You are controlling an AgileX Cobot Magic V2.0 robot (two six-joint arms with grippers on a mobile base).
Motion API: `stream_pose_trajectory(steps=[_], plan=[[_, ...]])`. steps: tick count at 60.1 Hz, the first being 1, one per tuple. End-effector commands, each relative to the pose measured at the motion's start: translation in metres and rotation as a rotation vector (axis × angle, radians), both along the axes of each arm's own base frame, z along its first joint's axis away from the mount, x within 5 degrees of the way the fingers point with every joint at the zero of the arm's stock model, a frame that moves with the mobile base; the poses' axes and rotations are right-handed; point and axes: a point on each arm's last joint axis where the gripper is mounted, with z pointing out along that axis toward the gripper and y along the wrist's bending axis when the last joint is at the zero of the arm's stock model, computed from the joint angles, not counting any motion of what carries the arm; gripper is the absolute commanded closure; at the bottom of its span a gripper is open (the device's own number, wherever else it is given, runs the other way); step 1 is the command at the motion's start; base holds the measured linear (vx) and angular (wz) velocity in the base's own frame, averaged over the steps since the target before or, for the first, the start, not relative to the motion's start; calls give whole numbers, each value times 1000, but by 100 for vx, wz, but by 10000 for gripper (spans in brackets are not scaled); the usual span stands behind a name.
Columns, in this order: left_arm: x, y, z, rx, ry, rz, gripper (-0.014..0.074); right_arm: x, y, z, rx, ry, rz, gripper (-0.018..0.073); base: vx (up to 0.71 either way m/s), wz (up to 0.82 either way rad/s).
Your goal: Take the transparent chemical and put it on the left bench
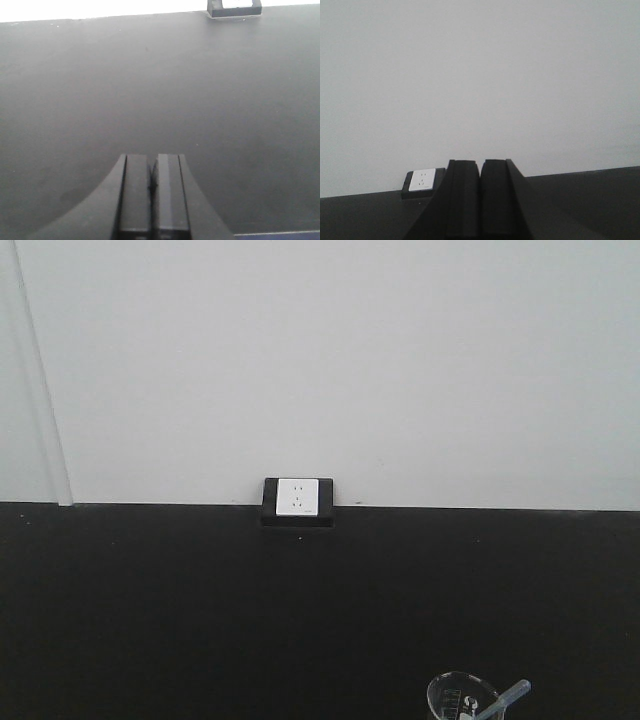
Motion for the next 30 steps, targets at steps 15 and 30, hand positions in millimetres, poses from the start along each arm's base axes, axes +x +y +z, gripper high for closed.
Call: stream_pose_trajectory(steps=[15, 30], plan=[[-1, 0, 3, -14, -81, -1, 600, 60, 2, 42, -9, 52, -22, 566, 0, 0], [-1, 0, 3, -14, -81, -1, 600, 86, 3, 29, -9, 137, -27, 541, 0, 0]])
